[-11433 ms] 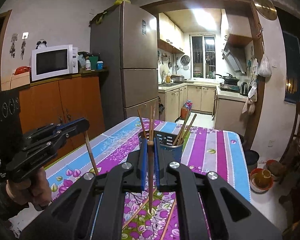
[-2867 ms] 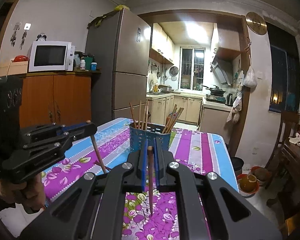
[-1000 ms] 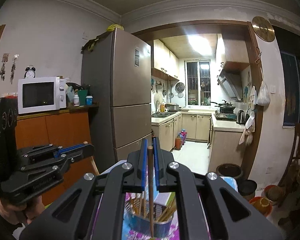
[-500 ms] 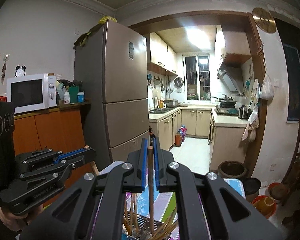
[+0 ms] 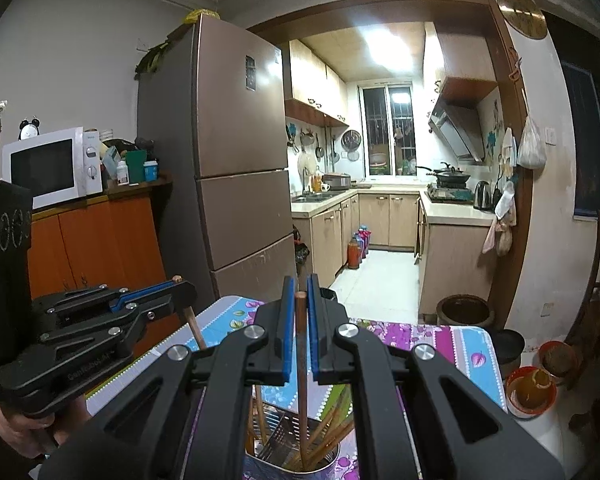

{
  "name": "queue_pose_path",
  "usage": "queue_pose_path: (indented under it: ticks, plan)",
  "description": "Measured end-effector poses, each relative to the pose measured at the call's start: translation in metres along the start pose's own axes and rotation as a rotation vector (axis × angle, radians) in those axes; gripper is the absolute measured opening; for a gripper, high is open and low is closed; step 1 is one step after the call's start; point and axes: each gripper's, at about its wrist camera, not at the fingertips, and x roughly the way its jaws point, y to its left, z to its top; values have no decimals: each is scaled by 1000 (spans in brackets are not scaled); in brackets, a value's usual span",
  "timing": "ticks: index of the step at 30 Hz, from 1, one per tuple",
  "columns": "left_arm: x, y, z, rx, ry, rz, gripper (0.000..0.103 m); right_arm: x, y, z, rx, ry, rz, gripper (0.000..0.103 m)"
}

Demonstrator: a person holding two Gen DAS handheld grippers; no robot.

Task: Organize utensils

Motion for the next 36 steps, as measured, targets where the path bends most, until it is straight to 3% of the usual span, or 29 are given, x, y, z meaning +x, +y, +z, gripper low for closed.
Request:
queue_pose_path:
  ticks: [10, 12, 13, 14, 16, 18, 21, 23, 25, 28, 36]
  plan:
    - [12, 2, -2, 6, 20, 48, 8, 12, -6, -8, -13, 37, -28, 7]
    - [13, 3, -2, 3, 19, 53, 8, 11, -6, -6, -22, 29, -39, 23]
    - [13, 4, -1, 1, 19, 58, 10, 9, -6, -5, -26, 21, -46, 43]
    - [13, 3, -2, -1, 18, 61, 14, 8, -7, -5, -29, 10, -51, 54]
    - [11, 2, -3, 1, 11, 74, 35, 3, -8, -4, -33, -10, -64, 63]
    - [9, 3, -3, 3, 4, 86, 42, -4, -8, -6, -37, -34, -78, 74]
    - [1, 7, -6, 1, -13, 107, 62, -14, -7, -10, -54, -61, -96, 88]
    - [-10, 10, -9, 7, -30, 117, 68, -26, -7, -14, -49, -80, -98, 97]
    - [-29, 12, -16, 17, -62, 138, 83, -39, -8, -18, -38, -101, -105, 97]
    - [-60, 15, -29, 29, -122, 179, 98, -70, -5, -33, -20, -152, -149, 97]
    - [-144, 15, -87, 6, -210, 218, 98, -130, 18, -88, -1, -167, -182, 97]
